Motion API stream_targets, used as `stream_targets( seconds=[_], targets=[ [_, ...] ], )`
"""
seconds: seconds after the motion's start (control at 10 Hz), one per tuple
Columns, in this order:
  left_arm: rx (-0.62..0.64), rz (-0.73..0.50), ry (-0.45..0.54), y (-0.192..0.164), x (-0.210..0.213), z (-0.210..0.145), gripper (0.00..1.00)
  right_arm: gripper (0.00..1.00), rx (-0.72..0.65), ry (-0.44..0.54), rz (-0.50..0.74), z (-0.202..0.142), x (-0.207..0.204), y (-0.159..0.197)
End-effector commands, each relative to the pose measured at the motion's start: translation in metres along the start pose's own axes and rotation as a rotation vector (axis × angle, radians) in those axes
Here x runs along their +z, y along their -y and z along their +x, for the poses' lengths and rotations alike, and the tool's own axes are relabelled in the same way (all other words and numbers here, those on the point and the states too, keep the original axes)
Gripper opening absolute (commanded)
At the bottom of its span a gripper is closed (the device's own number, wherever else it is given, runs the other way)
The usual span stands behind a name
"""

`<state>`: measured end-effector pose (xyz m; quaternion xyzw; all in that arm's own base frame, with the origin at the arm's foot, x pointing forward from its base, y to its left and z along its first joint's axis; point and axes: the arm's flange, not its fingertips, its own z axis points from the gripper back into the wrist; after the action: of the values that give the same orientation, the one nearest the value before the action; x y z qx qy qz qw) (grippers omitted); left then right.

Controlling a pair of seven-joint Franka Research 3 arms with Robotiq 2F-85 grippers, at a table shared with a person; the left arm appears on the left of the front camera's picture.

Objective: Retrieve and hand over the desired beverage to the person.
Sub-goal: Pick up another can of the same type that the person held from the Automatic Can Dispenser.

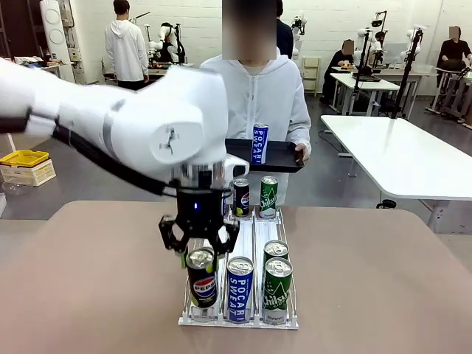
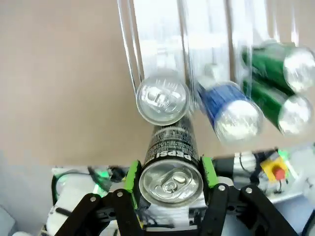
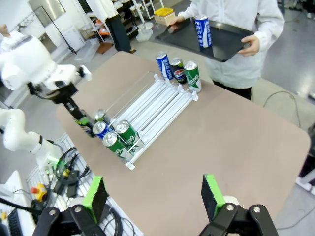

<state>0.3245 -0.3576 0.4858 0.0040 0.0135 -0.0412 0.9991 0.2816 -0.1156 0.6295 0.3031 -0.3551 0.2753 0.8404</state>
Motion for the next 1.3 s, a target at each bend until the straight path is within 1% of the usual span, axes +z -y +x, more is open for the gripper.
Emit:
stream_targets(
  seconds=[0.0, 0.1, 0.2, 0.3, 0.4, 0.6, 0.8, 0.9, 1.1, 1.2],
  targets=[
    [-0.081, 0.001, 0.054, 0.002, 0.077, -0.023, 0.0, 1.0, 0.01, 0.019, 0.026, 0.001, -0.001, 0.001],
    [-0.111, 0.005, 0.077, 0.007, 0.116, -0.03, 0.0, 1.0, 0.01, 0.019, 0.026, 0.001, -0.001, 0.001],
    [-0.126, -0.014, 0.09, 0.007, 0.146, -0.031, 0.0, 1.0, 0.01, 0.019, 0.026, 0.001, -0.001, 0.001],
    [-0.126, -0.018, 0.118, 0.007, 0.17, -0.03, 0.0, 1.0, 0.01, 0.019, 0.026, 0.001, -0.001, 0.001],
    [-0.137, -0.019, 0.128, 0.005, 0.183, -0.025, 0.0, 1.0, 0.01, 0.019, 0.026, 0.001, -0.001, 0.001],
    [-0.22, -0.009, 0.109, -0.008, 0.187, 0.0, 0.0, 1.0, 0.01, 0.019, 0.026, 0.001, -0.001, 0.001],
    [-0.254, -0.026, 0.097, -0.024, 0.182, 0.02, 0.0, 1.0, 0.01, 0.019, 0.026, 0.001, -0.001, 0.001],
    [-0.259, -0.025, 0.103, -0.03, 0.181, 0.027, 0.0, 1.0, 0.01, 0.019, 0.026, 0.001, -0.001, 0.001],
    [-0.263, -0.021, 0.109, -0.037, 0.177, 0.025, 0.0, 1.0, 0.01, 0.019, 0.026, 0.001, -0.001, 0.001],
    [-0.24, -0.032, 0.075, -0.029, 0.17, 0.031, 0.0, 1.0, 0.01, 0.019, 0.026, 0.001, -0.001, 0.001]
  ],
)
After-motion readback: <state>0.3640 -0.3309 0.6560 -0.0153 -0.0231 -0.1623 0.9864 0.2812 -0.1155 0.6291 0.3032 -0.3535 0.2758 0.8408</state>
